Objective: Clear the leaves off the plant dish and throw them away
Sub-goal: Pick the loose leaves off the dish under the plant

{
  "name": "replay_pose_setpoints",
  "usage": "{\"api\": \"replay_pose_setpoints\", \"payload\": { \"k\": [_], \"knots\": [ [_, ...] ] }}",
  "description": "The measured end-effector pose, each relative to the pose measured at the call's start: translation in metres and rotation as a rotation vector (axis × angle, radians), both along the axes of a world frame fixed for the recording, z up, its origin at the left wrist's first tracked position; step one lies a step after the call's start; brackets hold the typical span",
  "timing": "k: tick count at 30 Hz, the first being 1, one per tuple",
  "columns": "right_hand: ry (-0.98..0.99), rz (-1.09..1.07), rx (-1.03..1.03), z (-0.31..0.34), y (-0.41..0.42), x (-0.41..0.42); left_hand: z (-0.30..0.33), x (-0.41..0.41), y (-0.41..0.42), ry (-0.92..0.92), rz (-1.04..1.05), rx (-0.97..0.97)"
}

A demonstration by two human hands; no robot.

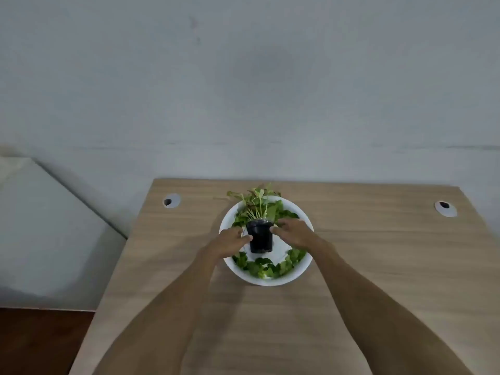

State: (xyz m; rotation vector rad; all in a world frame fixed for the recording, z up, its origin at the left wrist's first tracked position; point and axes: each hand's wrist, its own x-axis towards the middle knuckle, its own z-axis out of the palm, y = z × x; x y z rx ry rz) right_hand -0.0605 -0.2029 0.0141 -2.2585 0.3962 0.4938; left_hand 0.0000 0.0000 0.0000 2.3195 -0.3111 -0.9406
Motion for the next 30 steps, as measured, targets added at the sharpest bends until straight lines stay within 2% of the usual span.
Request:
{"api": "replay_pose_setpoints", "payload": {
  "k": [5,11,17,20,23,30],
  "knots": [
    [0.095,-0.035,0.034,-0.041,0.003,0.014,-0.022,0.008,-0.017,0.080,0.118,-0.099],
    [0.040,-0.151,0.149,-0.065,0.007,0.019,-0.053,0.015,-0.019,0.164,0.215,-0.228],
    [0.023,-0.183,0.209,-0.063,0.007,0.019,-0.046,0.018,-0.016,0.216,0.231,-0.288],
    [-0.008,-0.177,0.194,-0.053,0.010,0.017,-0.042,0.018,-0.016,0.175,0.203,-0.270],
    [-0.069,-0.196,0.224,-0.046,0.011,0.016,-0.036,0.019,-0.020,0.054,0.185,-0.279],
    [-0.234,-0.312,0.241,-0.049,0.013,0.016,-0.041,0.023,-0.028,-0.072,0.239,-0.398]
  ]
}}
